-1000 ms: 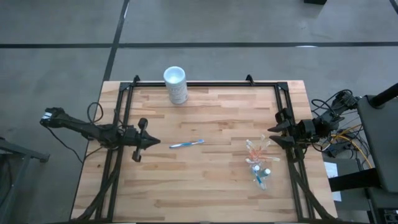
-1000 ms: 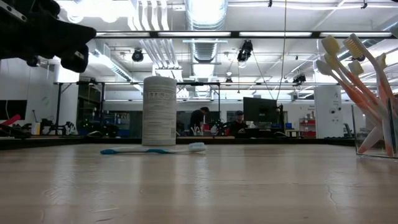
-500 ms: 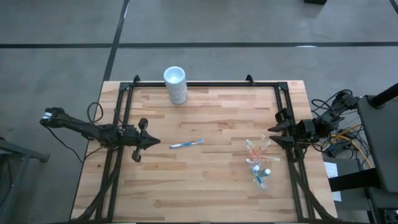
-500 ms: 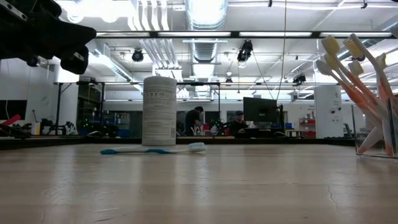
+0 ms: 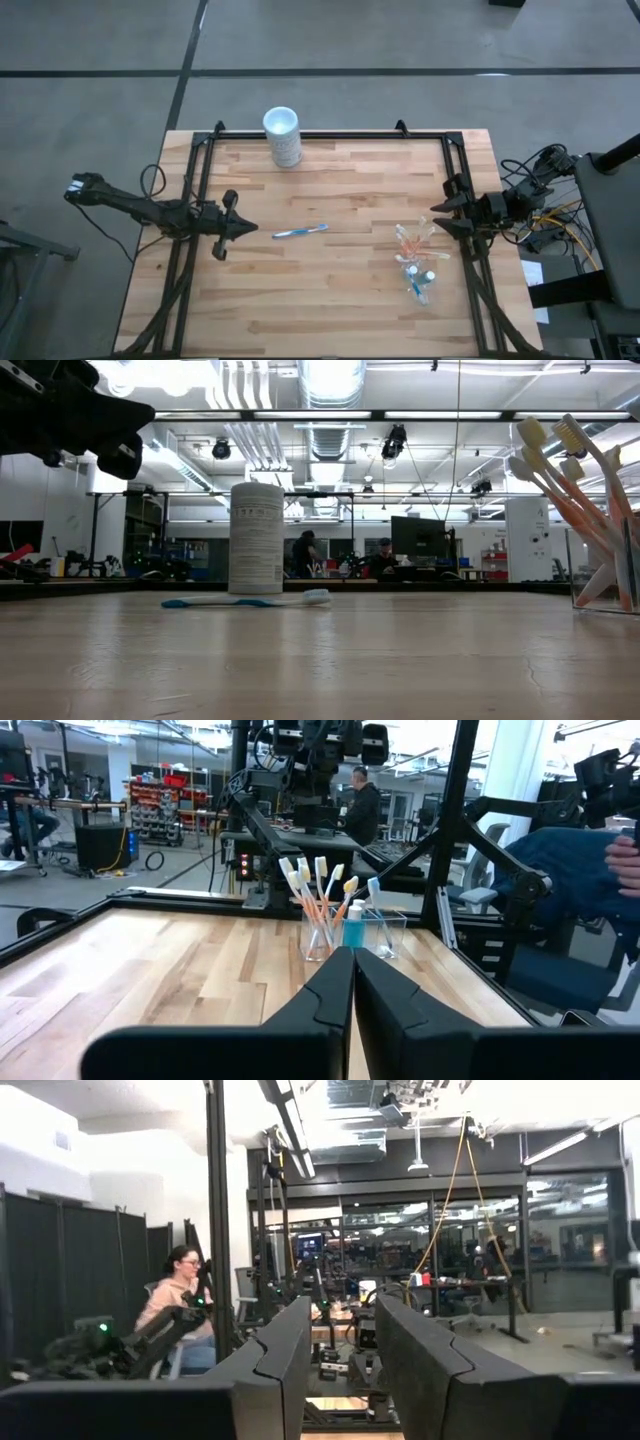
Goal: Pick & Place toothbrushing station
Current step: Put the blue toothbrush into the bottom section of the transparent organizer
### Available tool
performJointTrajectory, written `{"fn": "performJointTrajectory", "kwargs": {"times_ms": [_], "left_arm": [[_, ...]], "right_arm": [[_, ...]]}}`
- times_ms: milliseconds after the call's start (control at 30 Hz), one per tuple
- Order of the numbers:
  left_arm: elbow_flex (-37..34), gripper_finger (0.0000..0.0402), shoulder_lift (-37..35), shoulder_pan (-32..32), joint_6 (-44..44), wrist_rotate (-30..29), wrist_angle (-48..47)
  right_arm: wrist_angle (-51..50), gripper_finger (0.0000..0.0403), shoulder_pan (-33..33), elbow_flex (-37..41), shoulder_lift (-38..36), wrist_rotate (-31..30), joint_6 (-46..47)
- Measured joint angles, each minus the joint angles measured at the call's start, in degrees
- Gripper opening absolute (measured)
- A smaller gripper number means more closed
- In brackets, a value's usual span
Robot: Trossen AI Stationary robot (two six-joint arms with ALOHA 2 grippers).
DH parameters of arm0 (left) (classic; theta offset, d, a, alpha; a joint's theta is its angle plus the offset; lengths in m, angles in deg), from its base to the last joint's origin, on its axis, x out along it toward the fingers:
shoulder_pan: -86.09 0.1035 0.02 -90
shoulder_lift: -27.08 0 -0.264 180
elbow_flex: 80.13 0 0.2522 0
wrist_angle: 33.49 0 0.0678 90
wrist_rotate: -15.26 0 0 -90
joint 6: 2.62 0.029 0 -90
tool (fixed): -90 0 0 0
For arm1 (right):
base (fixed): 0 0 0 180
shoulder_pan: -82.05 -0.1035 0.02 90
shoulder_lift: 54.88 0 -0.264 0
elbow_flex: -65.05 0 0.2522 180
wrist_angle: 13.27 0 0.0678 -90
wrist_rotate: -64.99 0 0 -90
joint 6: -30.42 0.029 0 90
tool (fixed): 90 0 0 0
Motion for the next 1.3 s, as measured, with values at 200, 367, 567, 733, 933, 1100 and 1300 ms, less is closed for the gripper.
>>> {"fn": "performJointTrajectory", "kwargs": {"times_ms": [200,367,567,733,933,1100,1300], "left_arm": [[0.0,0.0018,0.0,0.0,-0.01,0.0,0.0],[-0.02,0.0016,0.0,0.0,-0.02,0.0,0.0],[-0.02,0.0018,0.0,0.0,0.0,-0.02,0.0],[-0.04,0.0016,0.03,0.0,-0.02,-0.02,0.0],[-0.04,0.0018,0.04,0.0,0.0,-0.02,-0.04],[-0.04,0.0017,0.02,0.0,0.0,-0.02,-0.06],[-0.04,0.0018,0.02,-0.01,-0.01,-0.02,-0.07]], "right_arm": [[0.0,0.0116,0.0,0.0,-0.02,0.0,0.67],[1.85,0.0112,0.05,0.0,0.01,-0.12,-0.96],[6.99,0.0104,1.71,-0.07,2.19,-8.74,-1.34],[7.87,0.0103,5.01,-1.1,6.23,-12.04,0.57],[8.07,0.0109,7.56,-5.03,13.29,-11.73,-2.03],[5.14,0.0105,9.28,-11.47,20.51,-11.65,-7.05],[-9.13,0.0094,10.7,-20.87,29.33,-11.5,-0.18]]}}
